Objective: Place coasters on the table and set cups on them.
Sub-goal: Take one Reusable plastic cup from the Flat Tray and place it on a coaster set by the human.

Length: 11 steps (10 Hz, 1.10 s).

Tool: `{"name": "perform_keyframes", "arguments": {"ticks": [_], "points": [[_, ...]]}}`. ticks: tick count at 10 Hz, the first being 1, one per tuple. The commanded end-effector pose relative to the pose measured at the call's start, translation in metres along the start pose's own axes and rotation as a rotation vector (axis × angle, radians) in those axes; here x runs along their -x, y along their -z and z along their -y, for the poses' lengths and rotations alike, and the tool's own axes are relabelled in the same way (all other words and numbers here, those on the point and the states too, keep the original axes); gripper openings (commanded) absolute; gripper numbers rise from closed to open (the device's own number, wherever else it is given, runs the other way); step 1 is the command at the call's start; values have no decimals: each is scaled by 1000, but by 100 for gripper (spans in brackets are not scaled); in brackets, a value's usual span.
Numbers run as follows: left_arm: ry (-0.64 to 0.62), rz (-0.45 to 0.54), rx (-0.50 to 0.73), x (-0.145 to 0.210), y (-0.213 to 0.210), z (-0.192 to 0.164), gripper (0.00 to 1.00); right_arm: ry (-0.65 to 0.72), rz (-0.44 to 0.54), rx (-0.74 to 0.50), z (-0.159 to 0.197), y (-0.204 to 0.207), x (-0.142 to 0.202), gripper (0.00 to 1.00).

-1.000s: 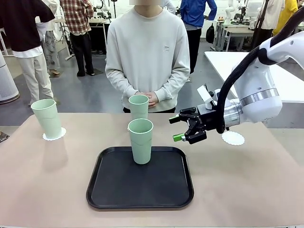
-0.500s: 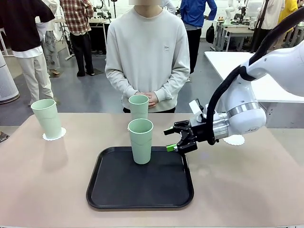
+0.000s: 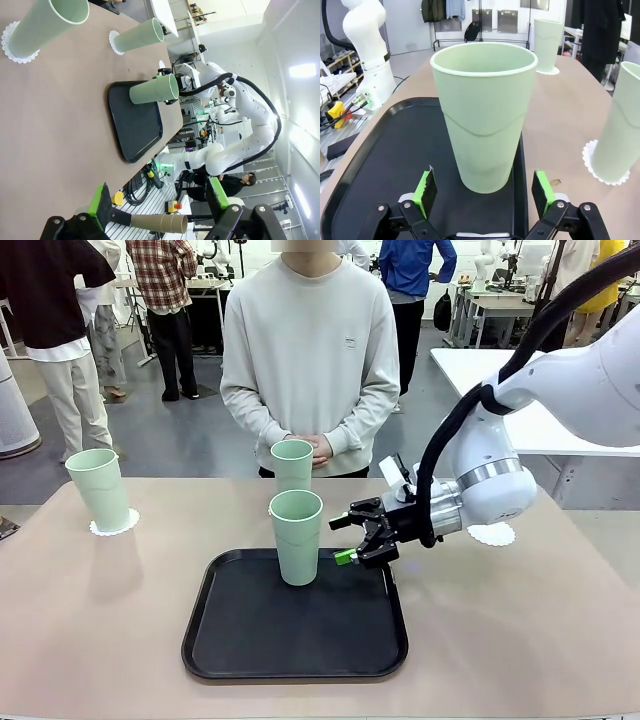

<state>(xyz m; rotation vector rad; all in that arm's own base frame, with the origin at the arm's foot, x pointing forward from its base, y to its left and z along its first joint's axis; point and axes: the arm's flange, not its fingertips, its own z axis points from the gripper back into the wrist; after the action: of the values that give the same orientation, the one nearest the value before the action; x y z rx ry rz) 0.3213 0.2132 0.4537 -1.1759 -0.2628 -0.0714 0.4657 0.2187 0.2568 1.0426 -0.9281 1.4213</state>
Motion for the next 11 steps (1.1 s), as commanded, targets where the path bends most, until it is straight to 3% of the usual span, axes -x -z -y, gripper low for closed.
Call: {"name": "perform_keyframes", "arguments": {"ticks": [1,11], "points": [[9,11,9,0,-1,1,100,-38,-7,-6,5,18,4,100],[9,11,9,0,-1,1,100,-82,59,-82,2,48,-9,100]]}}
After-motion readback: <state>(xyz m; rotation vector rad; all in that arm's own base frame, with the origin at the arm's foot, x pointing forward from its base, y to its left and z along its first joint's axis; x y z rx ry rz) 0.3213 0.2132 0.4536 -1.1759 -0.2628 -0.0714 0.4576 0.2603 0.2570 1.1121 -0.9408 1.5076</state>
